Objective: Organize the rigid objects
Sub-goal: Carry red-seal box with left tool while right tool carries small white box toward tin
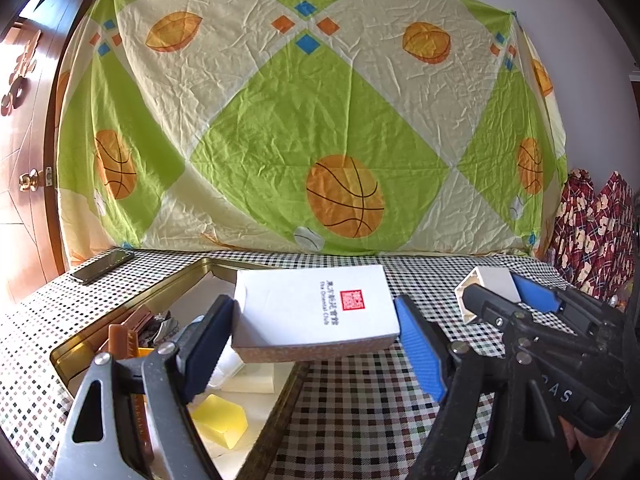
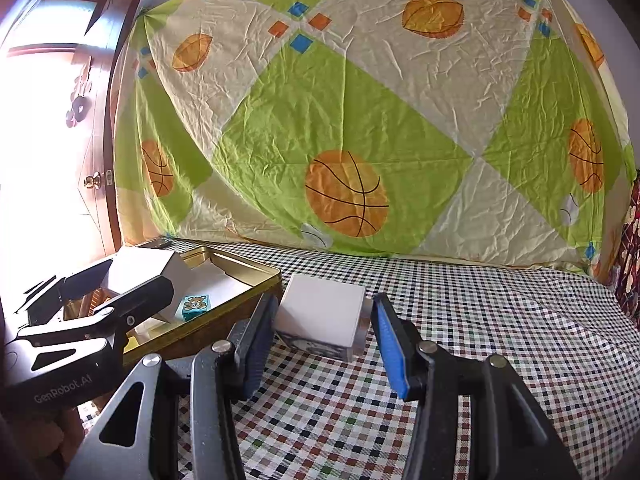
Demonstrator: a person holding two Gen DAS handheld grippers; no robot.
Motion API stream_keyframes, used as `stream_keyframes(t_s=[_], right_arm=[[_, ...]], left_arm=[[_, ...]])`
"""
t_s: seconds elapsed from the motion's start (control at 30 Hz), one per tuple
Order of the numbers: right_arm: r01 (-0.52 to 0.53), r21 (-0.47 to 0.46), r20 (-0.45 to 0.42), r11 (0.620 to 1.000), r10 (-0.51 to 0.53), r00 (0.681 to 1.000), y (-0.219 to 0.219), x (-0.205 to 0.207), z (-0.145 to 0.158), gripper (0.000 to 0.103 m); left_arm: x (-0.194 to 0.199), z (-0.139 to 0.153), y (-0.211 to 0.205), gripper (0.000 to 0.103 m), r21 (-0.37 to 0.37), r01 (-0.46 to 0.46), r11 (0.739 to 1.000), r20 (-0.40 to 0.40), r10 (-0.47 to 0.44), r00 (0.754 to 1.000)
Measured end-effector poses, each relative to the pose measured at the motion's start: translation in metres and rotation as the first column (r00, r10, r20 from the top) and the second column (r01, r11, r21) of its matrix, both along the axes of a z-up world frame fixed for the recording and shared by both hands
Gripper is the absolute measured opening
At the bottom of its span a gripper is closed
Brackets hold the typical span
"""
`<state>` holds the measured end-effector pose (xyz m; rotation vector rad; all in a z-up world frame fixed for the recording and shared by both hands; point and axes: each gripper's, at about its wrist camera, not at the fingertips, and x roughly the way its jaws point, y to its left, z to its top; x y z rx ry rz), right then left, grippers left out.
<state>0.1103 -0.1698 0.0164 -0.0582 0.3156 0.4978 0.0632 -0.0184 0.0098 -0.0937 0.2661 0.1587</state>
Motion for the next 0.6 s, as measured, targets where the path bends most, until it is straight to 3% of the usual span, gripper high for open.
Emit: stream_keyframes(t_s=[0.6], right_arm=[[-0.019, 0.006, -0.006, 1.0, 0.019, 1.0, 0.019, -0.005, -0.001, 0.051]], left_arm=[[-0.01, 0.002, 0.007, 0.081, 0.006, -0.016, 1.0, 0.015, 0.016, 1.0]])
